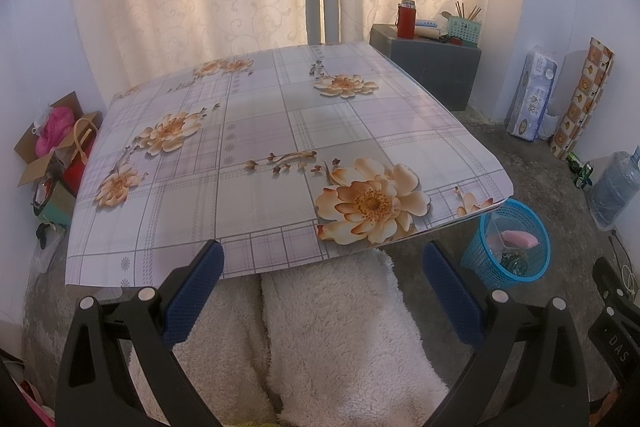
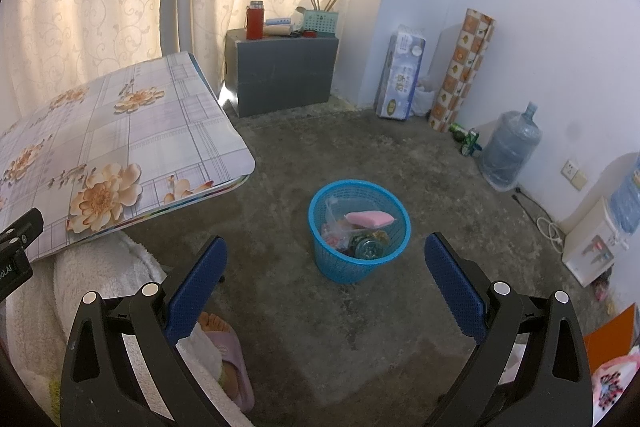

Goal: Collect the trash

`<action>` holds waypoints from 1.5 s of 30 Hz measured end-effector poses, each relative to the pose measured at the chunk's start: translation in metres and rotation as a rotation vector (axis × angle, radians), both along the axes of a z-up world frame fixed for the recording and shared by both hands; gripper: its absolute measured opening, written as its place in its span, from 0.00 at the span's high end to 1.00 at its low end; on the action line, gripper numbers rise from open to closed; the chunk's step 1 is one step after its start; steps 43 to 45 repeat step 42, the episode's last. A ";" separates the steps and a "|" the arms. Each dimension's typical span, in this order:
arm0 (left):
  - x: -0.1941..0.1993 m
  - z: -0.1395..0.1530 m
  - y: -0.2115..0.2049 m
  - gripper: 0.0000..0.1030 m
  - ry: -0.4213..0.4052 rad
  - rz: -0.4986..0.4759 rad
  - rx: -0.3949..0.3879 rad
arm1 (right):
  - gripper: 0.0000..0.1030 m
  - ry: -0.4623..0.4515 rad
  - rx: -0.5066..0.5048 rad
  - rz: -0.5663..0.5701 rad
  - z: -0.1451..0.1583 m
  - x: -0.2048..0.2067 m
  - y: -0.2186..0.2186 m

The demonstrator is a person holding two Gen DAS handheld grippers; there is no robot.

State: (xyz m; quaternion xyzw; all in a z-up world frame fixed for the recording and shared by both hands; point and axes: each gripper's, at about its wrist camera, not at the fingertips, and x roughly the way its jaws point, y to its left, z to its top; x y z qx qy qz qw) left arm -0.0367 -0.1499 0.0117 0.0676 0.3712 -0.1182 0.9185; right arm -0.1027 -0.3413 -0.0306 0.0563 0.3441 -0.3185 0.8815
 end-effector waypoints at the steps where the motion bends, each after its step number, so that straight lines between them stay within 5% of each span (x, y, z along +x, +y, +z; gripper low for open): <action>1: 0.000 0.000 0.000 0.05 0.000 0.001 -0.001 | 0.08 0.000 0.000 0.000 0.000 0.000 -0.001; 45: -0.004 -0.004 0.001 0.05 0.003 -0.001 0.000 | 0.08 -0.003 -0.001 0.001 -0.002 -0.001 -0.001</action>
